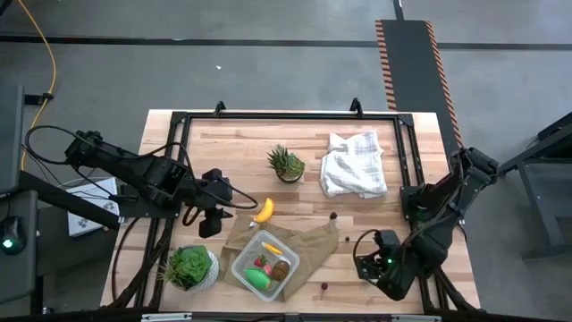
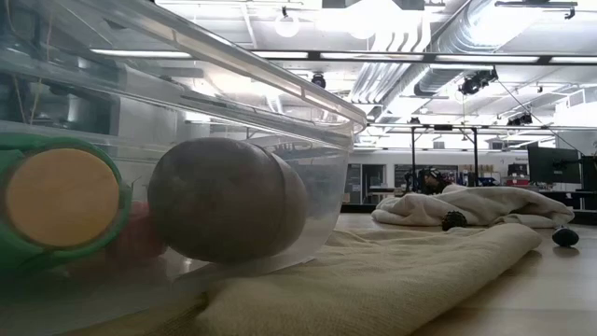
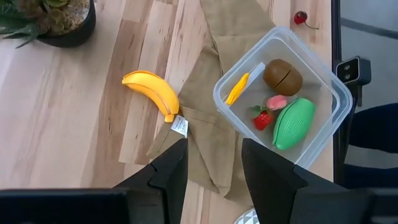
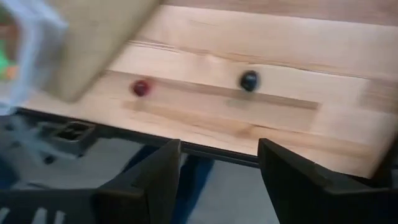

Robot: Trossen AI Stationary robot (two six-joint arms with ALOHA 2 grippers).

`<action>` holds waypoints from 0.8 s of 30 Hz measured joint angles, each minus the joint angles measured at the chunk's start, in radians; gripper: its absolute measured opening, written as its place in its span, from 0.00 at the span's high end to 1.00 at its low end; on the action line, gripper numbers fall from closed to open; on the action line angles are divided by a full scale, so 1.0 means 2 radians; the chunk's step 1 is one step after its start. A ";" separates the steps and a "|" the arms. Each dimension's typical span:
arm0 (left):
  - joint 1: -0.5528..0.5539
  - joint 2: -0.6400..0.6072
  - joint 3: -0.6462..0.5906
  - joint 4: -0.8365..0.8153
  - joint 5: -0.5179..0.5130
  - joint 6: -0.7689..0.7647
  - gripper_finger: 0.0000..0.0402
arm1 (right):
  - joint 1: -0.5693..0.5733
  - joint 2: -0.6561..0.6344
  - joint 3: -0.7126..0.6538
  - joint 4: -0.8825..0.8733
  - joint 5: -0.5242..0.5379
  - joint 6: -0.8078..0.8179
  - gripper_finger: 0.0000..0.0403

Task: Pick and placing Produce into tupperware
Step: Put the black cherry into the container

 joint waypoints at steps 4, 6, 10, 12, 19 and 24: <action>0.000 0.000 0.000 -0.001 0.000 0.014 0.66 | -0.003 0.014 0.000 -0.017 -0.031 0.006 0.49; 0.000 0.000 0.000 -0.001 0.000 0.015 0.66 | -0.007 0.022 0.000 -0.023 -0.033 0.005 0.49; 0.000 0.000 0.000 -0.007 0.007 0.015 0.66 | -0.014 0.039 0.000 -0.026 -0.031 0.004 0.49; 0.000 0.000 0.000 -0.013 0.009 0.015 0.66 | -0.014 0.048 0.000 -0.027 -0.022 0.002 0.49; 0.000 0.000 0.000 -0.016 0.009 0.023 0.66 | -0.017 0.079 0.000 -0.023 -0.017 0.003 0.49; 0.000 0.000 0.000 -0.020 0.009 0.023 0.66 | -0.017 0.094 -0.001 -0.012 -0.017 0.003 0.49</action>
